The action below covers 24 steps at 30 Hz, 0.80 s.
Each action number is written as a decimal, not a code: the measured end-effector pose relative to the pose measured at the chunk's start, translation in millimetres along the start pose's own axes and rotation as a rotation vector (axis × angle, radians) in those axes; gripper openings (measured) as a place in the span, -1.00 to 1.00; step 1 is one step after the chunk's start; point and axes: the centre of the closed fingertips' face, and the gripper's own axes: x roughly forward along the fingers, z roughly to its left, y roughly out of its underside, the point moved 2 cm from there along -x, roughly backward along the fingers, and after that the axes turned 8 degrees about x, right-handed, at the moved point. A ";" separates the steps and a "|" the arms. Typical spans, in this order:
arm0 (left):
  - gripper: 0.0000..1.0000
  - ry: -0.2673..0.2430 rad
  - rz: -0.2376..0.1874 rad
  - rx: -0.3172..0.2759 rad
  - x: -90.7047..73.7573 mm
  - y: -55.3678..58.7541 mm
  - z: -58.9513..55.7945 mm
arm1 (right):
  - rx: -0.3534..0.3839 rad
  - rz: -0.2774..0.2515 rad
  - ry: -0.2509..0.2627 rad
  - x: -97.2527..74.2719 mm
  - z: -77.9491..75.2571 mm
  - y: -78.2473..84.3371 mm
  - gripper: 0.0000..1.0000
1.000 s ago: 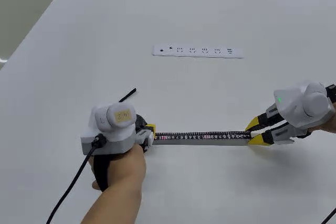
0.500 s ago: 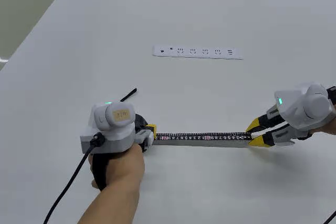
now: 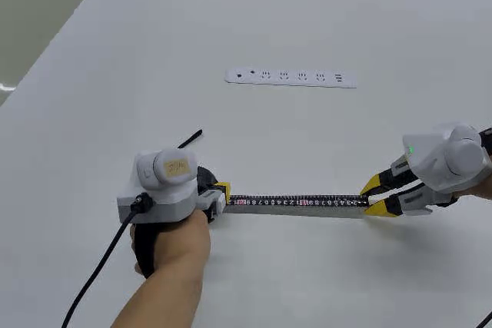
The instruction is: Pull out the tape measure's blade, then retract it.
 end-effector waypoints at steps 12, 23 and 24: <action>0.25 0.017 0.007 -0.007 -0.9 0.2 -0.1 | -0.003 -0.001 0.002 -0.4 0.5 -1.7 -0.71; 0.25 0.027 0.013 -0.002 2.2 0.8 0.1 | -0.006 -0.006 0.003 -0.4 1.2 -3.7 -0.72; 0.25 0.028 0.012 -0.002 2.0 0.7 0.1 | -0.006 -0.007 0.002 -0.4 1.5 -3.9 -0.72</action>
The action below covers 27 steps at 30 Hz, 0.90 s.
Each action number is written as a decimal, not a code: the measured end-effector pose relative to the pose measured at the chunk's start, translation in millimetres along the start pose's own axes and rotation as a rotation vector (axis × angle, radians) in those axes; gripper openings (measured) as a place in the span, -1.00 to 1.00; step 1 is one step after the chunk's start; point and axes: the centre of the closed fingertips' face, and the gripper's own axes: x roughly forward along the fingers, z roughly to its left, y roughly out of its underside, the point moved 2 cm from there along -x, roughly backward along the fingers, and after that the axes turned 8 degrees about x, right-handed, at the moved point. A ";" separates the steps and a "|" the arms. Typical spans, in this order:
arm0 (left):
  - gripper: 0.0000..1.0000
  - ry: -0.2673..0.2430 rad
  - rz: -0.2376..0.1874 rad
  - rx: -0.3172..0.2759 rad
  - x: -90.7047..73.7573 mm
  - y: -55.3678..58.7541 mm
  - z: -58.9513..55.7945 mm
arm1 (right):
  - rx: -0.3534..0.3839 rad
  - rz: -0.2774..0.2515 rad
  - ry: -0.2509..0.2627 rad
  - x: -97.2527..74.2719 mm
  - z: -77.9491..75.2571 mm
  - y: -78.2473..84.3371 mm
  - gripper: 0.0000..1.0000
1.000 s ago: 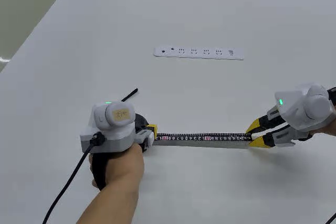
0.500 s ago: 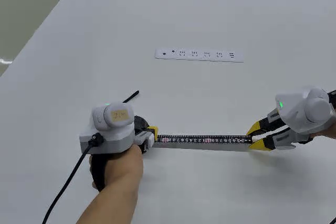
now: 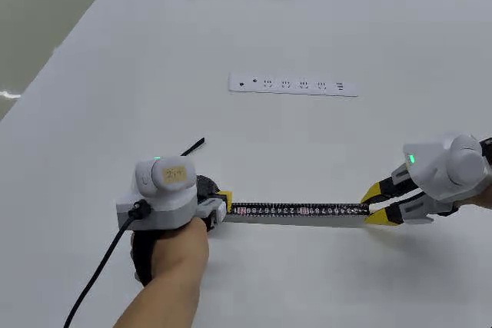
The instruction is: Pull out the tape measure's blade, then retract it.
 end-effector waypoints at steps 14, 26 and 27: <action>0.25 0.013 -0.001 -0.024 -3.0 -0.6 0.7 | 0.010 -0.015 0.011 -0.8 -0.2 -1.3 -0.71; 0.24 0.022 -0.002 -0.036 -6.2 -0.6 0.5 | 0.023 -0.025 0.002 1.6 -0.3 -1.3 -0.72; 0.24 0.022 -0.002 -0.037 -6.7 -0.8 0.4 | 0.022 -0.027 0.003 1.8 0.2 -2.5 -0.72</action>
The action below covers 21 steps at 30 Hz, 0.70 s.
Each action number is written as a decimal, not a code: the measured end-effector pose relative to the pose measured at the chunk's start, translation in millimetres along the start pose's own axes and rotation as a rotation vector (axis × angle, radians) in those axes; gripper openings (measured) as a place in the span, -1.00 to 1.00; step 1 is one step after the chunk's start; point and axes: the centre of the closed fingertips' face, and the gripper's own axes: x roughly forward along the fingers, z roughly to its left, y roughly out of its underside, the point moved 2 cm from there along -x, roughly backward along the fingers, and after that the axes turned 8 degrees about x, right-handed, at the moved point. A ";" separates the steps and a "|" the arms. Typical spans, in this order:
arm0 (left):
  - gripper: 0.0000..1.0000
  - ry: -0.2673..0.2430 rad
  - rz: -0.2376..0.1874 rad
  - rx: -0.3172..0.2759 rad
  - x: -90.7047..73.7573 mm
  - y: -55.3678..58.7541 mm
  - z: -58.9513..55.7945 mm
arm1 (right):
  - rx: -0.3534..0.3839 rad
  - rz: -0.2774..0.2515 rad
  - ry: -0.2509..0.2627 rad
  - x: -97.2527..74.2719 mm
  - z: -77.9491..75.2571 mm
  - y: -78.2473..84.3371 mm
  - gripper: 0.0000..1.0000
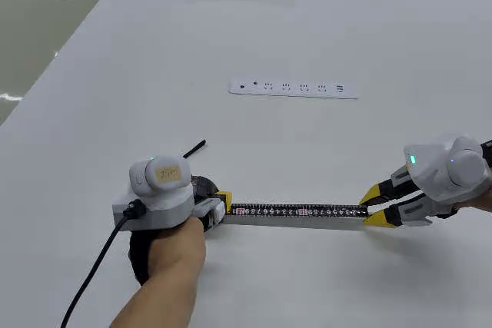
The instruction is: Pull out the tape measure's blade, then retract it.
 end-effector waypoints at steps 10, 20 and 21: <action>0.24 0.002 0.002 -0.007 1.3 -0.2 0.7 | -0.009 -0.004 0.002 1.1 -0.2 -6.8 -0.72; 0.25 0.006 0.004 -0.002 2.4 0.2 0.7 | -0.011 -0.005 0.000 1.3 1.3 -9.6 -0.72; 0.25 0.007 0.005 -0.005 1.3 0.1 0.4 | -0.011 -0.005 0.002 1.5 1.1 -9.7 -0.72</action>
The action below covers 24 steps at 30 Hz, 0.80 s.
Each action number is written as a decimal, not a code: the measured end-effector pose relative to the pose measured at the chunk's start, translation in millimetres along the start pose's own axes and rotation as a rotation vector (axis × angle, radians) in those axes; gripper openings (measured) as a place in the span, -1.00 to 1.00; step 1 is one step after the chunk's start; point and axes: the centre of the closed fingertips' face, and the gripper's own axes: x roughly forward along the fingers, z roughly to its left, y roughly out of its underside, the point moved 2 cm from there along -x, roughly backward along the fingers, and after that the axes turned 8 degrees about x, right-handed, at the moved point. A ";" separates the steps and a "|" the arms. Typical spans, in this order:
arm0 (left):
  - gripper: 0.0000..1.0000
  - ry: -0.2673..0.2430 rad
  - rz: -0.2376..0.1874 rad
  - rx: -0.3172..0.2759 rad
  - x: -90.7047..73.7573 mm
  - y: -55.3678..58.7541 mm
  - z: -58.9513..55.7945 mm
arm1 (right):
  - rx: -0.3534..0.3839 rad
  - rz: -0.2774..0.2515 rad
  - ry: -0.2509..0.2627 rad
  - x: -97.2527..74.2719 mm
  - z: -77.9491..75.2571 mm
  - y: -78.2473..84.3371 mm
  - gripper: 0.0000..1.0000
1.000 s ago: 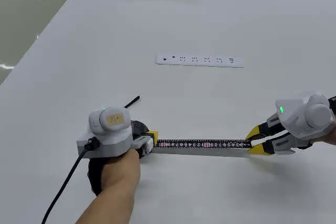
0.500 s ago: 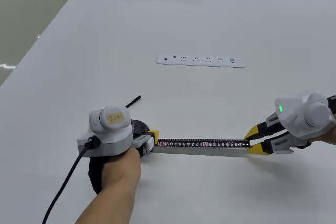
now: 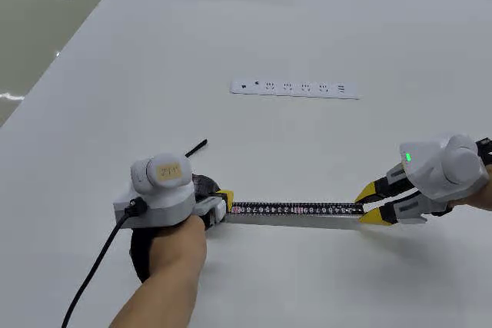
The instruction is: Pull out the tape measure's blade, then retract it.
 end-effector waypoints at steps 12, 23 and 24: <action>0.25 0.005 0.001 -0.010 1.9 0.1 1.7 | -0.003 -0.013 -0.003 4.1 0.6 -6.7 -0.72; 0.25 0.008 0.001 -0.011 3.5 0.3 2.7 | -0.002 -0.026 -0.006 8.5 1.7 -11.6 -0.72; 0.25 0.008 0.000 -0.012 3.2 0.2 2.7 | 0.000 -0.027 -0.009 9.1 1.9 -12.0 -0.72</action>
